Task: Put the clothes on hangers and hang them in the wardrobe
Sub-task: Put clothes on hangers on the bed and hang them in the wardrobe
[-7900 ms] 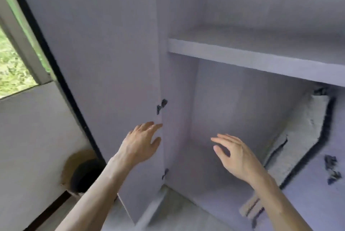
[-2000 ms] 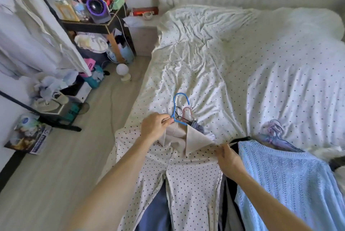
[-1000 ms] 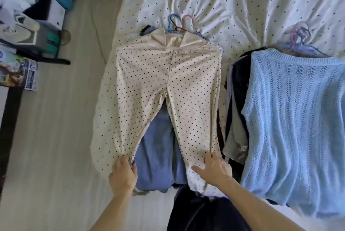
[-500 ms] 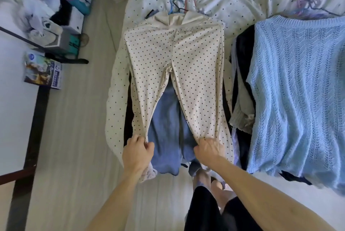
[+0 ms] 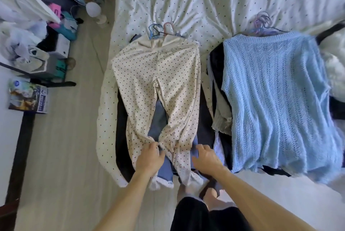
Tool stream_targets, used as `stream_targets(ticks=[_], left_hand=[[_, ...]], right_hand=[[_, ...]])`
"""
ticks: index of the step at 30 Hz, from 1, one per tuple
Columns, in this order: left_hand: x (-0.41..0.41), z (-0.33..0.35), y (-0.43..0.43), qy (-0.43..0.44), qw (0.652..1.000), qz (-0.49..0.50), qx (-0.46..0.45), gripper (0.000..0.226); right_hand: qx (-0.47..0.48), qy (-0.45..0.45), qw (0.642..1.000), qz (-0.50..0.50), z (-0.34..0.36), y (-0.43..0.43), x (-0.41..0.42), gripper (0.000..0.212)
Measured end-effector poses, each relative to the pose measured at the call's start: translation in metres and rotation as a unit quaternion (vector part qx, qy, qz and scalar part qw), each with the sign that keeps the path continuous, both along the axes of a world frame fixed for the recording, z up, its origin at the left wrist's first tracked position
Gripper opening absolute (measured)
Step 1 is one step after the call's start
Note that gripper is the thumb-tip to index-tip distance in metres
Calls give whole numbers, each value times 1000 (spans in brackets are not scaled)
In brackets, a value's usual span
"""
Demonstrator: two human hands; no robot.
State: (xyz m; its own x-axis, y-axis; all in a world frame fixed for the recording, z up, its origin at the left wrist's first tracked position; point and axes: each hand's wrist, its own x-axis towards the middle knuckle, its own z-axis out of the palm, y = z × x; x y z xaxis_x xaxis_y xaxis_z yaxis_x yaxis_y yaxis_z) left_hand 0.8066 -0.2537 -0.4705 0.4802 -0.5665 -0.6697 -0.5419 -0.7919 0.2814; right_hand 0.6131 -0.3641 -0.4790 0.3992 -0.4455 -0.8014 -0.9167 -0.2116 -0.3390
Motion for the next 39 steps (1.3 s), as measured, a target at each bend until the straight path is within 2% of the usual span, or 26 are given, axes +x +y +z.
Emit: stream_targets(ticks=[4, 6, 8, 10, 12, 13, 15, 17, 20, 24, 26, 28, 29, 31, 33, 34, 37, 39], left_hand=[[-3, -14, -21, 23, 998, 35, -46, 70], [2, -28, -32, 34, 997, 64, -41, 76], [10, -39, -43, 39, 997, 70, -11, 57], [13, -41, -50, 55, 996, 71, 5, 31], [14, -37, -57, 104, 992, 74, 19, 18], [13, -36, -59, 135, 988, 75, 29, 19], [11, -36, -58, 174, 981, 74, 31, 24], [11, -34, -53, 176, 980, 89, 17, 19], [15, -33, -43, 170, 971, 168, -19, 13], [19, -37, -40, 178, 948, 261, -22, 23], [16, -36, -42, 213, 942, 260, 24, 45], [10, -39, -41, 204, 947, 235, 77, 70], [6, -39, -41, 196, 951, 221, 89, 70], [0, -40, -36, 198, 956, 191, 105, 32], [-7, -42, -30, 225, 956, 134, 133, 15], [-10, -40, -28, 233, 956, 110, 140, 13], [-14, -42, -22, 240, 955, 89, 147, 17], [-16, -41, -18, 255, 951, 78, 156, 19]], right_hand=[[21, -5, 994, -111, -14, -7, -8, 44], [18, -26, 989, -147, -21, -11, 2, 44], [35, -11, 982, -185, -25, -12, 18, 52], [51, 34, 979, -192, -25, -11, 35, 72], [48, 74, 980, -178, -28, -9, 47, 91], [40, 84, 980, -175, -29, -8, 50, 89], [18, 91, 980, -174, -30, -7, 52, 64], [5, 95, 981, -170, -27, -9, 45, 43], [1, 104, 968, -230, -19, -13, 22, 38], [-26, 81, 928, -363, -17, -17, -9, 23], [-30, 56, 930, -361, -16, -13, -9, 20], [-15, 28, 944, -328, -14, -3, 0, 32], [-5, 27, 952, -304, -13, 2, 6, 42], [22, 52, 968, -245, -19, 14, 18, 60], [43, 80, 973, -214, -29, 23, 28, 72], [40, 87, 972, -215, -33, 25, 30, 70], [14, 96, 975, -201, -44, 22, 30, 42], [37, 74, 976, -201, -44, 17, 24, 31]])
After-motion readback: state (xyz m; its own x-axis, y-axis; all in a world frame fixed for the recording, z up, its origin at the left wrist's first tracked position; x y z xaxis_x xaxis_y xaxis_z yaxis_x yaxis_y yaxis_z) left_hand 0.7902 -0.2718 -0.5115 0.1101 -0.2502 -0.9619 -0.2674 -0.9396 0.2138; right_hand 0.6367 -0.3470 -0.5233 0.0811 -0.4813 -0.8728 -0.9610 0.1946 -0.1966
